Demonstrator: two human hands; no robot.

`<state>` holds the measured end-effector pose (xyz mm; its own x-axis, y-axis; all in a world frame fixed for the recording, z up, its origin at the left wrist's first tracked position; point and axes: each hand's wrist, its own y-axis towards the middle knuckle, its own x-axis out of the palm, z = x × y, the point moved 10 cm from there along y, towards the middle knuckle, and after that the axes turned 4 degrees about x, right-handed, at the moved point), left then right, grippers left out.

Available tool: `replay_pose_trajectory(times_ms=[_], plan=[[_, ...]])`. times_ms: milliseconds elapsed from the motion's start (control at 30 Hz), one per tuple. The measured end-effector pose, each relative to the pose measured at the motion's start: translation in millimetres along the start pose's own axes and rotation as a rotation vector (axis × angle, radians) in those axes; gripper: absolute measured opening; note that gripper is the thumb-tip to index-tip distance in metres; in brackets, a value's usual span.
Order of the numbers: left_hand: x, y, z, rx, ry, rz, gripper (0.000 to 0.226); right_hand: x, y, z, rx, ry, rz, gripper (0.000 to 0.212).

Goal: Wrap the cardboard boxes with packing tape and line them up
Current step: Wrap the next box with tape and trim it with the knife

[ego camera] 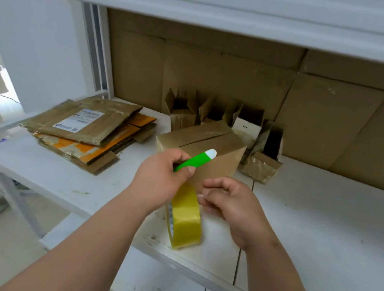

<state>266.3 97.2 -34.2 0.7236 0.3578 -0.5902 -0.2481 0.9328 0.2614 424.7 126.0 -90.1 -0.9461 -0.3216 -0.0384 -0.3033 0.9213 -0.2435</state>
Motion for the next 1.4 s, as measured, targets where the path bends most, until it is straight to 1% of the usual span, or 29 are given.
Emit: replay_pose_trajectory(times_ms=[100,133,200,233,267,333,400,467,533,600,667,733,800,833,867,900,933,967,1033,1067,1133,1200,1233,1300,1333,1367,1400], plan=[[0,-1,-1,-0.021,0.046,0.027,0.009,-25,-2,-29,-0.167,-0.139,0.168,0.027],[1,-1,1,-0.016,0.059,0.030,0.010,-25,-5,-41,-0.239,-0.197,0.189,0.033],[6,-1,6,0.030,0.101,0.028,0.010,-14,-11,-58,-0.368,-0.349,0.177,0.049],[8,-1,9,0.062,0.123,0.029,0.010,-9,-12,-64,-0.434,-0.440,0.171,0.052],[9,-1,12,0.094,0.140,0.032,0.010,-2,-14,-70,-0.496,-0.534,0.161,0.048],[12,-1,15,0.144,0.150,0.028,0.011,8,-14,-75,-0.578,-0.727,0.144,0.031],[13,-1,16,0.176,0.159,0.024,0.020,14,-9,-71,-0.580,-0.888,0.115,0.021],[9,-3,9,0.129,0.138,0.046,0.044,11,-2,-64,-0.547,-0.947,0.085,0.017],[2,-5,-3,0.067,0.057,0.076,0.065,-3,4,-60,-0.516,-0.839,0.072,0.014],[-2,-5,-16,0.029,0.009,0.095,0.072,-23,11,-56,-0.442,-0.660,0.087,0.021],[-3,-4,-26,0.002,-0.019,0.107,0.073,-35,17,-55,-0.385,-0.559,0.120,0.021],[-1,-1,-30,-0.007,-0.044,0.091,0.068,-34,22,-57,-0.386,-0.504,0.141,0.019],[0,5,-28,0.005,-0.038,0.058,0.063,-22,25,-62,-0.403,-0.507,0.136,0.018],[0,9,-28,0.011,-0.025,0.030,0.060,-17,26,-65,-0.423,-0.553,0.151,0.024],[0,14,-27,0.016,-0.012,-0.003,0.057,-13,27,-69,-0.451,-0.628,0.173,0.036],[-1,19,-27,0.020,0.001,-0.035,0.054,-6,29,-74,-0.478,-0.737,0.193,0.047],[-3,23,-28,0.026,0.012,-0.062,0.051,1,31,-79,-0.508,-0.861,0.217,0.054],[-4,27,-28,0.032,0.012,-0.083,0.049,7,35,-83,-0.538,-0.973,0.241,0.056],[-6,32,-30,0.030,-0.014,-0.097,0.048,20,46,-85,-0.569,-1.129,0.266,0.053],[-8,33,-31,0.023,-0.039,-0.083,0.048,25,50,-84,-0.574,-1.175,0.272,0.050],[-11,29,-36,0.007,-0.123,-0.006,0.051,31,55,-81,-0.598,-1.161,0.290,0.044],[-14,20,-47,-0.055,-0.213,0.123,0.054,34,53,-80,-0.655,-1.086,0.322,0.039],[-14,13,-59,-0.127,-0.250,0.190,0.053,35,53,-80,-0.668,-1.063,0.335,0.037],[-8,-4,-88,-0.353,-0.392,0.275,0.044,36,56,-77,-0.676,-1.058,0.346,0.035],[0,-12,-101,-0.468,-0.507,0.279,0.041,38,58,-75,-0.679,-1.066,0.348,0.035],[11,-19,-108,-0.555,-0.617,0.249,0.042,38,58,-75,-0.686,-1.066,0.356,0.034],[21,-24,-109,-0.601,-0.701,0.198,0.045,38,58,-77,-0.692,-1.055,0.373,0.032]])
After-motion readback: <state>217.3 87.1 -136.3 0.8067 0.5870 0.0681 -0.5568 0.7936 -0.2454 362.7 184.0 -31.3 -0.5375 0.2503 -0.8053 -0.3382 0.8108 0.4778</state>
